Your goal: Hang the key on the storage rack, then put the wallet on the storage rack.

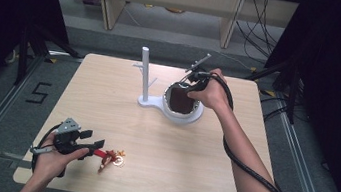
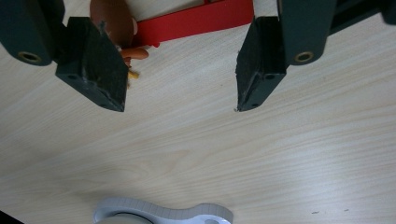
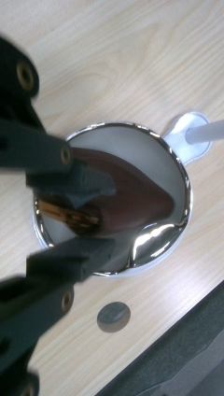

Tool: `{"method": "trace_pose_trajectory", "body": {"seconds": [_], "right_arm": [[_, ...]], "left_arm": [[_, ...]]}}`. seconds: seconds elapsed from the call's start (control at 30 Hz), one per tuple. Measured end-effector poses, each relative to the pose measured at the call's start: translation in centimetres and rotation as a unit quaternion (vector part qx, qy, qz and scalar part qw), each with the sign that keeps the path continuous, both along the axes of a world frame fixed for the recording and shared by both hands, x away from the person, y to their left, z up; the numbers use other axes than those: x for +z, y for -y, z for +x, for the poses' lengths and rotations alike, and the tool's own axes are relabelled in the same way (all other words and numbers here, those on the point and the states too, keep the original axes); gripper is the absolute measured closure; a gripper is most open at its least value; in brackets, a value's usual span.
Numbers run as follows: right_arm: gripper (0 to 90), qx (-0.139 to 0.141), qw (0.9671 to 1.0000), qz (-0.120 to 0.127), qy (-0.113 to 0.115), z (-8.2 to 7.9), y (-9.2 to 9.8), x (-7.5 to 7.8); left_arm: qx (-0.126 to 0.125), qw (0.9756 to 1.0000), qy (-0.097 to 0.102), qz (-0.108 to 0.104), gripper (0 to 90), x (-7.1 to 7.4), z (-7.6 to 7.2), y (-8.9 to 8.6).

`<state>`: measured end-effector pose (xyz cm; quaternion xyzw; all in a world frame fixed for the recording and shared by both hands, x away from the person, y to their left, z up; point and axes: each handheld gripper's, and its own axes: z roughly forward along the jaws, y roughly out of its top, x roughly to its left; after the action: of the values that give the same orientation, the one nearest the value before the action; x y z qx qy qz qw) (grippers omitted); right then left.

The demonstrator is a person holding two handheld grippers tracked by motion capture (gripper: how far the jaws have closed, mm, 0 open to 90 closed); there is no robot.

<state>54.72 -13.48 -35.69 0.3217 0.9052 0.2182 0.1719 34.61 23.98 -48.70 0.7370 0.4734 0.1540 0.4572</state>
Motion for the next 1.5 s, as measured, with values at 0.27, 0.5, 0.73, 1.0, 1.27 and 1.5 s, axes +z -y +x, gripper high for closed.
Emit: {"method": "trace_pose_trajectory", "body": {"seconds": [0.27, 0.5, 0.73, 1.0, 1.27, 1.5], "right_arm": [[46.3, -0.022, 0.9994, 0.019, 0.021, -0.7, 1.2, 0.3], [51.0, -0.055, 0.9970, 0.054, -0.003, -2.8, 3.8, -0.9], [58.3, -0.074, 0.9928, 0.088, -0.035, -4.9, 5.3, -2.9], [60.3, -0.087, 0.9900, 0.093, -0.060, -6.4, 7.2, -4.8], [60.4, -0.091, 0.9887, 0.099, -0.066, -6.8, 8.2, -5.3], [61.1, -0.092, 0.9866, 0.102, -0.088, -7.0, 8.2, -6.1]], "left_arm": [[-0.003, 1.0000, 0.004, -0.004, 32.4, 0.1, -0.1, -0.1], [-0.008, 1.0000, 0.002, -0.004, 30.3, 0.3, -0.2, -0.2], [-0.021, 0.9998, -0.001, 0.001, 28.6, 0.7, -0.2, -0.1], [-0.057, 0.9983, 0.002, 0.015, 27.4, 1.3, -0.7, 0.7], [-0.073, 0.9969, -0.007, 0.029, 27.4, 1.4, -1.1, 1.0], [-0.072, 0.9969, -0.012, 0.028, 27.8, 1.1, -1.7, 1.4]]}}
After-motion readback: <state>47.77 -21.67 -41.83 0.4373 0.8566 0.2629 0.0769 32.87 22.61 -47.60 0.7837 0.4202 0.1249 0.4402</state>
